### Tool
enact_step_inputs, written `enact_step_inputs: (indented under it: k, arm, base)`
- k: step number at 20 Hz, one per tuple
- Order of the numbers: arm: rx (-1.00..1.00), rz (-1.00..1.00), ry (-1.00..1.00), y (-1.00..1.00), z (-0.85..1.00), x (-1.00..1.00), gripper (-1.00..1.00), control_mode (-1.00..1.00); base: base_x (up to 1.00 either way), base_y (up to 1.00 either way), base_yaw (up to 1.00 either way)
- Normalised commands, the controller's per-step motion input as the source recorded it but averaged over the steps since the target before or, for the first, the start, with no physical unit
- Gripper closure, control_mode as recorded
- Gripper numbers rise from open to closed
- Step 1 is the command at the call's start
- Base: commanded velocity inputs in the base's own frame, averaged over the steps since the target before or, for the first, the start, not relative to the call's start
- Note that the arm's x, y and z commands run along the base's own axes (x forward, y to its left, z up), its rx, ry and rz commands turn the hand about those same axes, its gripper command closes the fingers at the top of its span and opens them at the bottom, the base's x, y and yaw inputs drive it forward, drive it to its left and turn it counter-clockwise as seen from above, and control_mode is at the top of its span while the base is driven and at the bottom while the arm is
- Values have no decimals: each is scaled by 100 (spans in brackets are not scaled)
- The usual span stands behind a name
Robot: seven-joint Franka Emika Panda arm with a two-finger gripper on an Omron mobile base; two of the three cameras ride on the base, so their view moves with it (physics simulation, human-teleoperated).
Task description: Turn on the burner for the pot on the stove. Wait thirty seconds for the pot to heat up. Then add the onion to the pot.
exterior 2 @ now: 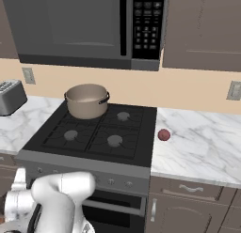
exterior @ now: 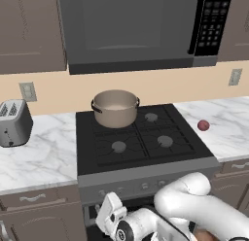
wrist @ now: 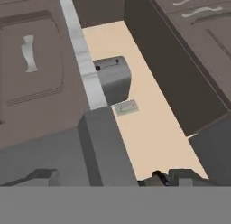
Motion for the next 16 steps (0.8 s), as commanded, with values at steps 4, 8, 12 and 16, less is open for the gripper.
enact_step_inputs:
  k: [4,8,12,16]
  arm:
    - [9,-25,10,-16,100,-95,-100,-100]
    - [14,-26,15,-41,100,-100,-100,-100]
    - [12,-27,18,-44,100,-94,-100,-100]
    - [7,-34,19,-23,100,-41,-100,-100]
  base:
    - [0,0,0]
    - [0,0,0]
    - [0,0,0]
    - [0,0,0]
